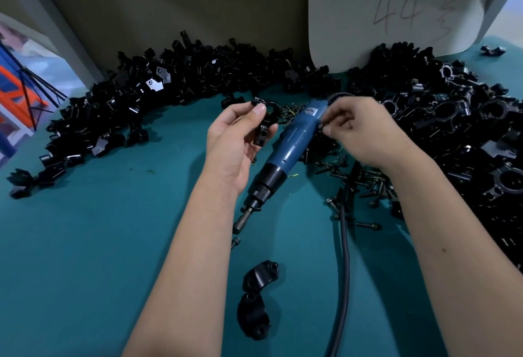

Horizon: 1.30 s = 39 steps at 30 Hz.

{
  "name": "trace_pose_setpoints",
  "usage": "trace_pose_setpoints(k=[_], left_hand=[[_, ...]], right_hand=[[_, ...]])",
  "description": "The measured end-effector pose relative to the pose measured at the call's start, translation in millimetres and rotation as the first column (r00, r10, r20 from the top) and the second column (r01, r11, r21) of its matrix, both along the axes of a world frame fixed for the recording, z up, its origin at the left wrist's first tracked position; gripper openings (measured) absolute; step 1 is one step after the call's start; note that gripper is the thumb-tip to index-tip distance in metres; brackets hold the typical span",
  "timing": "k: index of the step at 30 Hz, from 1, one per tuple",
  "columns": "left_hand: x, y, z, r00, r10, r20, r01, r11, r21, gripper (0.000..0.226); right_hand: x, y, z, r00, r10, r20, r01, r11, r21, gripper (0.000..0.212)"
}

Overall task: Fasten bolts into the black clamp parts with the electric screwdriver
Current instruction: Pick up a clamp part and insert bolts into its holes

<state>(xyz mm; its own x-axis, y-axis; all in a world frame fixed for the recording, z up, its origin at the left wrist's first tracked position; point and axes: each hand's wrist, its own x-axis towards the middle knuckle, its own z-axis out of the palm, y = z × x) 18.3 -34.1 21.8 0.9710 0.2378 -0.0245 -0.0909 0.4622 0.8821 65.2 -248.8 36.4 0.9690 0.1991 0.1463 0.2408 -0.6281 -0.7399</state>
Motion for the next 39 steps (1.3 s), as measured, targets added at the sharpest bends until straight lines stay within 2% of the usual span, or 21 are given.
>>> trace_pose_setpoints(k=[3, 6, 9, 12, 16, 21, 26, 34, 37, 39], left_hand=[[1, -4, 0, 0.997, -0.022, 0.067, 0.018, 0.998, 0.056, 0.008], [3, -9, 0, 0.991, -0.057, 0.120, 0.040, 0.989, 0.145, 0.011], [3, -12, 0, 0.984, -0.091, 0.153, 0.053, 0.970, 0.237, 0.011], [3, -15, 0, 0.980, -0.106, 0.171, 0.054, 0.957, 0.286, 0.011], [2, -16, -1, 0.977, -0.122, 0.175, 0.070, 0.958, 0.277, 0.013], [2, -15, -2, 0.973, -0.120, 0.195, 0.061, 0.956, 0.285, 0.017], [2, -13, -3, 0.969, -0.136, 0.208, 0.067, 0.949, 0.309, 0.020], [3, -14, -3, 0.978, -0.095, 0.185, 0.023, 0.934, 0.356, 0.024], [2, -14, -4, 0.979, -0.100, 0.179, 0.030, 0.933, 0.358, 0.020], [1, -13, -4, 0.976, -0.123, 0.180, 0.049, 0.928, 0.370, 0.020]], right_hand=[[-2, 1, 6, 0.999, 0.023, 0.044, -0.035, 0.957, 0.287, 0.026], [-7, 9, 13, 0.993, 0.077, 0.089, -0.114, 0.813, 0.571, 0.014], [-8, 15, 14, 0.988, 0.096, 0.120, -0.152, 0.719, 0.678, 0.007], [-9, 20, 11, 0.983, 0.107, 0.148, -0.180, 0.708, 0.683, 0.007], [-8, 20, 8, 0.974, 0.143, 0.175, -0.225, 0.692, 0.686, 0.014], [-8, 20, 8, 0.961, 0.177, 0.212, -0.273, 0.722, 0.636, 0.019], [-8, 18, 9, 0.949, 0.170, 0.265, -0.293, 0.784, 0.547, 0.018], [-9, 21, 8, 0.955, 0.192, 0.228, -0.290, 0.773, 0.564, 0.012], [-6, 20, 7, 0.954, 0.172, 0.247, -0.267, 0.861, 0.433, 0.005], [-5, 19, 6, 0.950, 0.142, 0.277, -0.229, 0.920, 0.316, 0.017]])
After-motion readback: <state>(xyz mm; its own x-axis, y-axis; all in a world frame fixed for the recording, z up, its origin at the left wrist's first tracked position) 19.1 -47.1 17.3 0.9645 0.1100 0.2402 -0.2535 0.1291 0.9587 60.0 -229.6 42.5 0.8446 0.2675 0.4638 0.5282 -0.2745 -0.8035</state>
